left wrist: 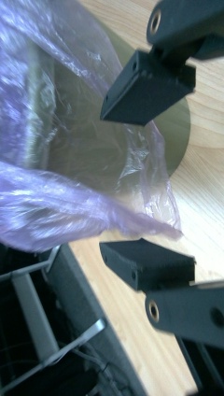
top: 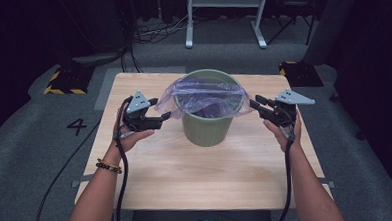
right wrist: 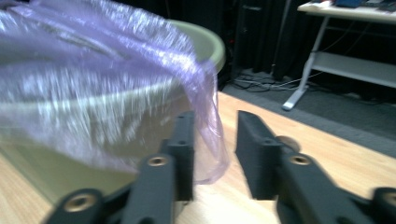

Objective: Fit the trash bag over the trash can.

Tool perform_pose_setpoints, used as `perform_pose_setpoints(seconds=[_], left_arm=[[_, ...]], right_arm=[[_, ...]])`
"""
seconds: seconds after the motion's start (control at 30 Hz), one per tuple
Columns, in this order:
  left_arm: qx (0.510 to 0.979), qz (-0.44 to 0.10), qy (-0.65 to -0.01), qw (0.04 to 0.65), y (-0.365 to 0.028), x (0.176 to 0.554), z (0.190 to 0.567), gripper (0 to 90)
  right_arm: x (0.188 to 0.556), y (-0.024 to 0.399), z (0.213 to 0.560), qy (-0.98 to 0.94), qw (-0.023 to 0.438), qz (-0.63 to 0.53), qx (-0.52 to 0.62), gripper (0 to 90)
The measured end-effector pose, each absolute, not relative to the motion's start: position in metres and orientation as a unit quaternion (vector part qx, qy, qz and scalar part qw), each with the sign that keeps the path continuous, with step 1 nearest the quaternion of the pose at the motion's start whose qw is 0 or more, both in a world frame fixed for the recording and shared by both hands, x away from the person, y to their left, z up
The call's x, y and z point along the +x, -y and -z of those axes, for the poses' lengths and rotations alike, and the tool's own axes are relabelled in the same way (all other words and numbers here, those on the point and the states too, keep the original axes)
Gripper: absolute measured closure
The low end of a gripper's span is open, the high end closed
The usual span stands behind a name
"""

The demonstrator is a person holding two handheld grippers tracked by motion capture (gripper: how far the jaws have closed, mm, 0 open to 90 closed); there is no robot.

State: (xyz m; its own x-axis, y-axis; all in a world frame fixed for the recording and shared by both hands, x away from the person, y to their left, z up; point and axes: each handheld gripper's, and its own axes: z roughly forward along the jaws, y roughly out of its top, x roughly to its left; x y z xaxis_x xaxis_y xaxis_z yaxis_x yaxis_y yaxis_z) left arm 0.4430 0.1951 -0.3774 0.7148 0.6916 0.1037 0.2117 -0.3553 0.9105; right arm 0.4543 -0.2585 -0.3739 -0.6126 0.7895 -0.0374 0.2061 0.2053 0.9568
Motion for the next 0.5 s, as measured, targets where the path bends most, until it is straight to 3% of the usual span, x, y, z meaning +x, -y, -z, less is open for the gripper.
perform_pose_setpoints(seconds=[0.23,0.5], left_arm=[[0.782,-0.233,-0.256,0.519,-0.211,0.417,0.363,20.8],[0.817,-0.232,-0.179,0.497,-0.172,0.401,0.353,18.6]], right_arm=[[0.439,0.268,0.361,-0.734,0.29,-0.524,0.32,47.4],[0.422,0.252,0.344,-0.751,0.266,-0.552,0.245,39.4]])
